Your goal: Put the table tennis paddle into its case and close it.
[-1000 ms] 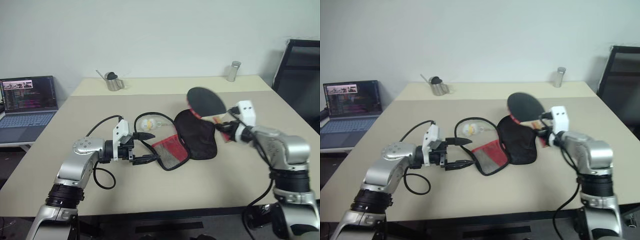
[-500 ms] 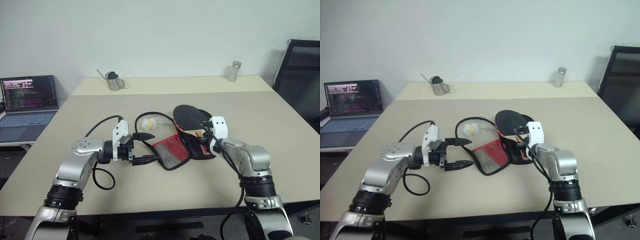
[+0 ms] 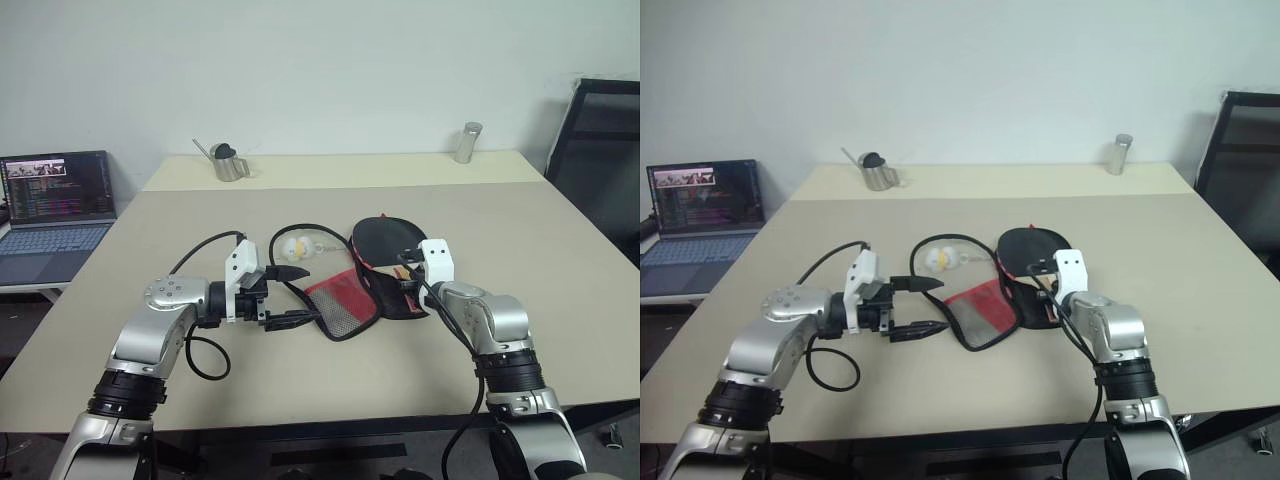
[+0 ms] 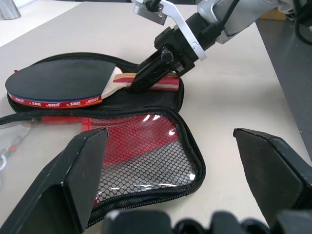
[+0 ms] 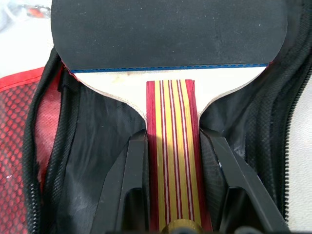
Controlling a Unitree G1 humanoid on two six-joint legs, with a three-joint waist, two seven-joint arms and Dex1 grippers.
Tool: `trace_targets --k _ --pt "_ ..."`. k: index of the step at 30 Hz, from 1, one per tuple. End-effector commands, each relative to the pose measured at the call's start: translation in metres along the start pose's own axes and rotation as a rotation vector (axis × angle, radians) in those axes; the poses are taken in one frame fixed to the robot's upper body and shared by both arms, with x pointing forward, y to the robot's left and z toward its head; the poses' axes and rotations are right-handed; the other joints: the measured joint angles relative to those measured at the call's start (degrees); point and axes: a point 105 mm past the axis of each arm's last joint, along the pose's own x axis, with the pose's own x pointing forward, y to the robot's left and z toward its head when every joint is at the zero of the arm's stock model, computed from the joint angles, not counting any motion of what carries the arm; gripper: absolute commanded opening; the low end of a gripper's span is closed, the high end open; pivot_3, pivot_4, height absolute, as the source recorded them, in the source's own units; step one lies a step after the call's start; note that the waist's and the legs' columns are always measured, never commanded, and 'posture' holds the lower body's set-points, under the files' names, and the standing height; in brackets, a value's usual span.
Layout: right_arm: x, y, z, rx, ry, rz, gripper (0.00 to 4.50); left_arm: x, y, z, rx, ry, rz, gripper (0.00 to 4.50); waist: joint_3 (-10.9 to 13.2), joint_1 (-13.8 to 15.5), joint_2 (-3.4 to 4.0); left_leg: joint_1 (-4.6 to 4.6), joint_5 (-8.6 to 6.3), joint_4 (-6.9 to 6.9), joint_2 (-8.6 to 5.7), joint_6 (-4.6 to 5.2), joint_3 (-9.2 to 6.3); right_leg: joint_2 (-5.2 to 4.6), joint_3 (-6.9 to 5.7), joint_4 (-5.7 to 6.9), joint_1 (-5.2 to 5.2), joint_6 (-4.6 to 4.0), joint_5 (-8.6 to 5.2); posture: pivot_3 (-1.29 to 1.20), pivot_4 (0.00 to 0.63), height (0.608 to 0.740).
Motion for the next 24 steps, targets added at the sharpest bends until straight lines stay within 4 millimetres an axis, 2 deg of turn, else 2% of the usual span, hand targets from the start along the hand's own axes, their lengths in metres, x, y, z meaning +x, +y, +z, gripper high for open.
trace_targets --k 1,10,12,15,20,24 --pt "-0.002 -0.004 0.017 -0.012 -0.070 -0.033 1.04 -0.002 -0.001 0.011 0.041 -0.030 0.006 4.50 0.00 0.00 0.00 0.00 0.00 0.00 0.00 0.00 0.00 0.00 0.00 0.00 0.00 0.00 0.00 0.00 0.150 0.740" --pt "-0.001 -0.002 0.018 -0.023 -0.069 -0.030 1.04 -0.002 -0.001 0.010 0.039 -0.029 0.007 4.50 -0.01 0.00 -0.01 0.01 0.00 0.00 0.00 0.00 0.00 0.00 0.00 0.00 0.00 0.00 0.00 0.00 0.150 0.740" --pt "-0.001 0.000 0.018 -0.021 -0.069 -0.027 1.75 -0.002 -0.002 0.009 0.038 -0.028 0.007 4.50 0.00 0.00 -0.01 0.01 0.00 0.01 0.00 0.00 0.00 0.00 0.00 0.00 0.01 -0.01 0.00 0.00 0.150 0.740" --pt "-0.001 0.001 0.017 -0.024 -0.069 -0.029 2.56 -0.003 -0.001 0.008 0.037 -0.026 0.007 4.50 0.00 0.00 0.00 0.00 0.00 0.00 0.01 0.00 0.00 0.00 0.00 0.00 0.00 -0.01 0.00 0.00 0.150 0.740" --pt "-0.009 0.004 0.019 -0.053 -0.083 -0.009 4.37 -0.003 -0.002 0.006 0.032 -0.027 0.012 4.50 0.00 0.04 0.00 0.00 0.00 -0.01 0.00 0.00 0.00 0.00 0.00 -0.01 0.00 -0.01 0.00 0.00 0.150 0.740" --pt "-0.032 0.029 0.026 -0.113 -0.122 0.161 4.44 -0.009 0.000 0.000 0.020 -0.015 0.042 4.50 0.00 0.03 0.00 -0.01 0.00 -0.01 0.00 0.00 0.00 -0.01 0.01 -0.04 -0.01 0.00 0.00 0.00 0.150 0.740"
